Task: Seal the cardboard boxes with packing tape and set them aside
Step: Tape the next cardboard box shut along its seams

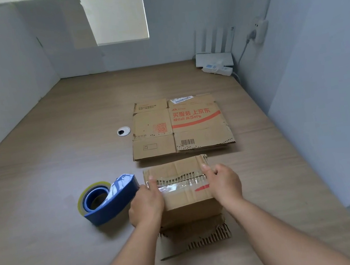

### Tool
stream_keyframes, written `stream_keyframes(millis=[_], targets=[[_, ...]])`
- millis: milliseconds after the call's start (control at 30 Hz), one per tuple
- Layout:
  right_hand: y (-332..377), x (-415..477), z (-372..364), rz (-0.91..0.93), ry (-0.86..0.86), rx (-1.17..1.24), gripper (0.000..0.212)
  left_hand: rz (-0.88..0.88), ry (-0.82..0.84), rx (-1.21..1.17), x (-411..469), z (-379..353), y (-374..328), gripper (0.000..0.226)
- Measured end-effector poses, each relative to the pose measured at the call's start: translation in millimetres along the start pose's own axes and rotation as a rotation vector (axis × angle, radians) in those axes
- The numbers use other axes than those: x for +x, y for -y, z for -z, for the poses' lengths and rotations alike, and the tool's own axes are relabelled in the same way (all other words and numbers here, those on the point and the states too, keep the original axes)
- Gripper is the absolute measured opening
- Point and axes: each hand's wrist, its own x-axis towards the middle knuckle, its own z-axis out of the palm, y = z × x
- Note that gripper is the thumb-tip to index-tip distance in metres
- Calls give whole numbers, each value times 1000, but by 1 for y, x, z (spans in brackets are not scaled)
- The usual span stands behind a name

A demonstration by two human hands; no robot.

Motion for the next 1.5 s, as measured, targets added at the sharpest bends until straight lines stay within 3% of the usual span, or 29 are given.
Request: stream_keyframes(millis=[67, 167, 233, 267, 333, 400, 467, 567, 800, 900, 967, 1167, 1267, 1500], targets=[[-3, 0, 3, 28, -14, 65, 45, -25, 45, -107, 3, 8, 5, 57], [-1, 10, 10, 52, 33, -7, 49, -50, 345, -342, -3, 31, 25, 58], [6, 23, 13, 56, 77, -130, 48, -114, 495, -328, -18, 44, 44, 67], [13, 28, 12, 56, 85, -203, 50, -169, 494, -276, -27, 47, 52, 72], [28, 33, 3, 25, 94, -313, 77, -269, 413, -121, -42, 44, 62, 87], [44, 30, -9, -6, 119, -351, 98, -286, 309, 9, -56, 36, 59, 81], [57, 24, -18, -15, 168, -327, 105, -297, 188, 33, -67, 29, 54, 83], [56, 12, -25, 45, 257, -317, 97, -426, 102, 104, -78, 18, 53, 115], [0, -45, -23, 281, 414, -271, 62, -460, 40, 144, -73, -1, 50, 112], [-23, -55, -17, 348, 425, -119, 49, -498, 81, 145, -67, 0, 44, 110], [-29, -54, -11, 385, 434, -101, 48, -562, 195, 147, -56, 5, 43, 114], [-27, -49, 1, 436, 528, -281, 79, -618, 482, 50, -35, 27, 50, 115], [-25, -47, 2, 484, 473, -391, 76, -595, 555, -3, -33, 38, 54, 103], [-20, -39, -2, 558, 343, -546, 68, -508, -39, 103, -2, 61, 70, 62]])
